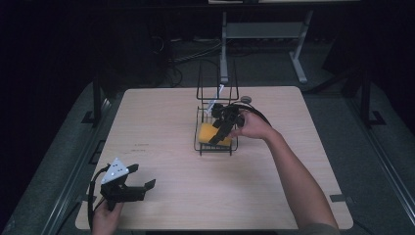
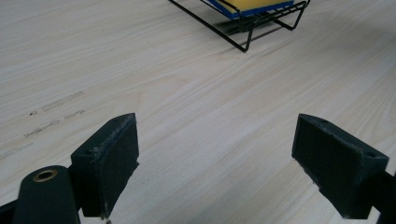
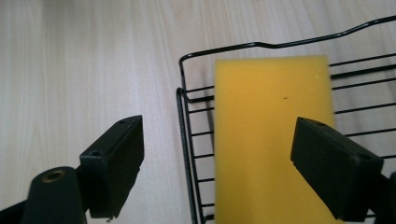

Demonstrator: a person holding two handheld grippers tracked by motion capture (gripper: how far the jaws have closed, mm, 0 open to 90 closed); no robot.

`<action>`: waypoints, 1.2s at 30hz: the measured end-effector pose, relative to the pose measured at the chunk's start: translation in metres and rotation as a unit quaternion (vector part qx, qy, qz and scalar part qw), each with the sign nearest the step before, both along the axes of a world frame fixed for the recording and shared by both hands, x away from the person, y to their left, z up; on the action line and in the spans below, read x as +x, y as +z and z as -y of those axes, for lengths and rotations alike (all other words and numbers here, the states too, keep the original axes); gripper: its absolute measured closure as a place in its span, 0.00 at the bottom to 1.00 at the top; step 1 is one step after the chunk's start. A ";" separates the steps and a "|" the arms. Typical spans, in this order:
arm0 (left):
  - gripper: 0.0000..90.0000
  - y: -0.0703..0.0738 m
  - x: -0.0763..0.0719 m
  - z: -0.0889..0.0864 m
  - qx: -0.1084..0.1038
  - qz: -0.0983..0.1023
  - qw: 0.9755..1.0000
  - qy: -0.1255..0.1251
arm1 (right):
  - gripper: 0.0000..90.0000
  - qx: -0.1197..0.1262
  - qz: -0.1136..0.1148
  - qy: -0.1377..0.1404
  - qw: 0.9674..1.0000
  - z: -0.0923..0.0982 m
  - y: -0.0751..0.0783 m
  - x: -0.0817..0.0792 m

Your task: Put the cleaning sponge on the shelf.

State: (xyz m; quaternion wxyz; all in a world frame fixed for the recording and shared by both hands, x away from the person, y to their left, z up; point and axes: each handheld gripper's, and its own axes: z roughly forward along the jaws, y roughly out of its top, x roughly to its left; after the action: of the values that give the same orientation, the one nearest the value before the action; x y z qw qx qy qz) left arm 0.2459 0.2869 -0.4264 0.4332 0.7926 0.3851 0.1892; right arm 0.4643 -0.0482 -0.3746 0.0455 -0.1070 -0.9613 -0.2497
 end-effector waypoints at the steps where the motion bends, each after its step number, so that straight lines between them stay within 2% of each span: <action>1: 0.16 0.000 0.000 0.000 0.000 0.001 1.000 0.000 | 0.19 0.003 -0.003 0.000 1.000 0.000 -0.001 -0.001; 5: 0.16 -0.001 0.000 0.001 0.001 -0.001 1.000 -0.002 | 0.19 0.003 0.004 0.006 1.000 0.000 0.000 -0.008; 8: 0.16 0.000 0.000 0.002 0.002 0.000 1.000 -0.004 | 0.19 -0.001 0.001 0.005 1.000 0.000 0.001 -0.010; 14: 0.16 0.000 0.000 0.001 0.001 0.000 1.000 -0.003 | 0.19 0.005 0.004 0.011 1.000 0.001 0.005 -0.016; 16: 0.16 0.000 0.000 0.002 0.001 0.000 1.000 -0.003 | 0.19 0.014 -0.001 0.010 1.000 0.003 0.004 -0.018; 20: 0.16 0.000 0.000 0.003 0.001 0.000 1.000 -0.004 | 0.19 0.005 -0.001 0.009 1.000 0.004 0.000 -0.025; 22: 0.16 0.000 0.000 0.003 0.001 0.001 1.000 -0.005 | 0.19 0.012 -0.006 0.011 1.000 0.005 -0.001 -0.027; 27: 0.16 0.000 0.000 0.003 0.001 0.001 1.000 -0.005 | 0.19 0.004 -0.002 0.011 1.000 0.007 -0.004 -0.034; 36: 0.16 0.000 0.000 0.003 0.000 0.000 1.000 -0.006 | 0.19 0.006 -0.002 0.015 1.000 0.014 -0.005 -0.048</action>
State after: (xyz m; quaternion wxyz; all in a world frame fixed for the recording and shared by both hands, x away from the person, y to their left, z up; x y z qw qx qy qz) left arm 0.2461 0.2836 -0.4267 0.4341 0.7950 0.3802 0.1872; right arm 0.4164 -0.0620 -0.3791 0.0520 -0.0930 -0.9613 -0.2541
